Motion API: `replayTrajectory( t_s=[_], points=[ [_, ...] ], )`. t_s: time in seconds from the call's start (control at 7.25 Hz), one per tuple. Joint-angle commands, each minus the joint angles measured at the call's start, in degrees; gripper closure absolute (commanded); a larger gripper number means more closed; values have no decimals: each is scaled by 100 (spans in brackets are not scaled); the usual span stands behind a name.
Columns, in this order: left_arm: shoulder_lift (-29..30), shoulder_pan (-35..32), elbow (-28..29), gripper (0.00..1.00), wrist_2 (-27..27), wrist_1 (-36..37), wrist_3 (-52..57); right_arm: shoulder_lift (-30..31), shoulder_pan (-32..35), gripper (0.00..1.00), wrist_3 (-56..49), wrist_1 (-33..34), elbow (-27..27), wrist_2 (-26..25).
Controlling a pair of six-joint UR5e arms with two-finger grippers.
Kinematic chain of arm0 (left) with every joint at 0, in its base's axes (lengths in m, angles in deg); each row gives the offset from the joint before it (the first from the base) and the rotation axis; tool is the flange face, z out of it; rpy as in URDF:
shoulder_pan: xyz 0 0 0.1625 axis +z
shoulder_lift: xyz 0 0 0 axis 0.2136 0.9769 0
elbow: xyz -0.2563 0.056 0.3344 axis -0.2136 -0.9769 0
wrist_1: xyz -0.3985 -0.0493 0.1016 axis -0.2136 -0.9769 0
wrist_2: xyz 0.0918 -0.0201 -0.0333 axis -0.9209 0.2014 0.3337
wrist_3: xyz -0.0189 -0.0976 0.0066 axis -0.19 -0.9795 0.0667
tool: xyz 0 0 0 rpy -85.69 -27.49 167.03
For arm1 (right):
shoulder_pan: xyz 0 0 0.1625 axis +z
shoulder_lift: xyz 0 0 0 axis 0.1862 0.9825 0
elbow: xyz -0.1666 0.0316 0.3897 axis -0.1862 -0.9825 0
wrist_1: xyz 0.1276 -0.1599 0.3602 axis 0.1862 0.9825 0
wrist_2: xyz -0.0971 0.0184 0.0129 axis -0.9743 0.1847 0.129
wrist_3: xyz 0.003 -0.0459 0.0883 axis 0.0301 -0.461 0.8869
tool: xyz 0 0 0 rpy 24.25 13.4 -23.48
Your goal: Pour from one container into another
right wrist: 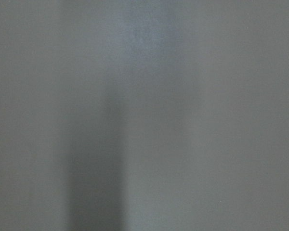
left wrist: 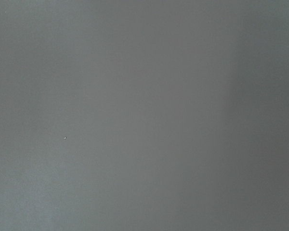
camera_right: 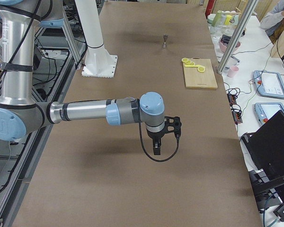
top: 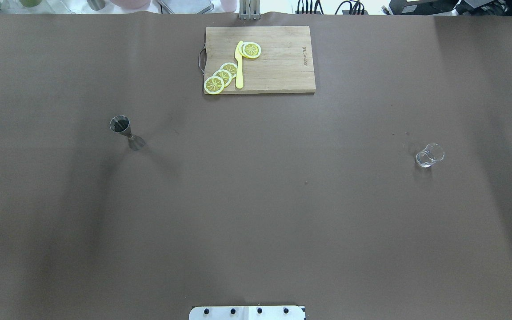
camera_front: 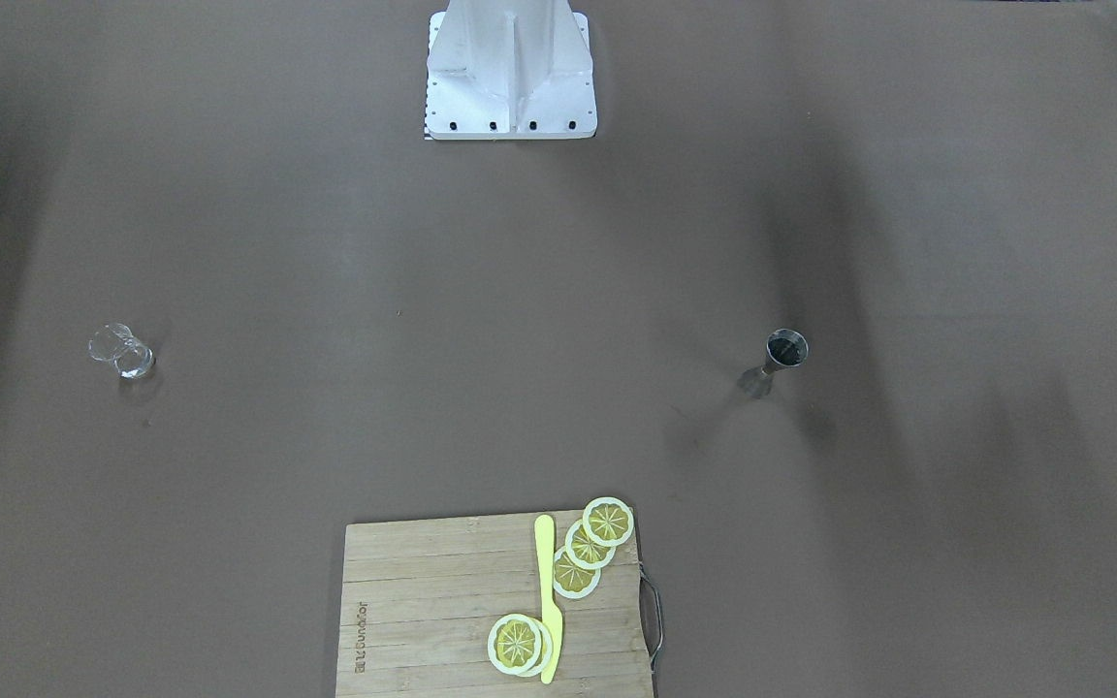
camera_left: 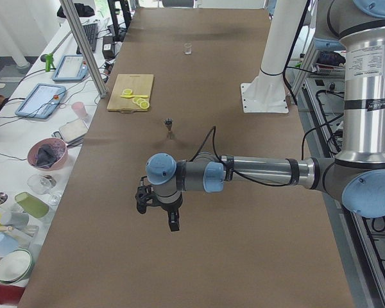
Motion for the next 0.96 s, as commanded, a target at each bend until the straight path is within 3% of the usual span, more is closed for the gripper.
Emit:
replayTrajectory(
  t_s=[0.0, 0.83],
  points=[
    [43, 10, 33, 1, 0, 7, -14, 245, -1, 0, -708, 9, 277, 120],
    [131, 10, 104, 1, -9, 7, -5, 237, -158, 0, -1044, -252, 419, 631]
  ],
)
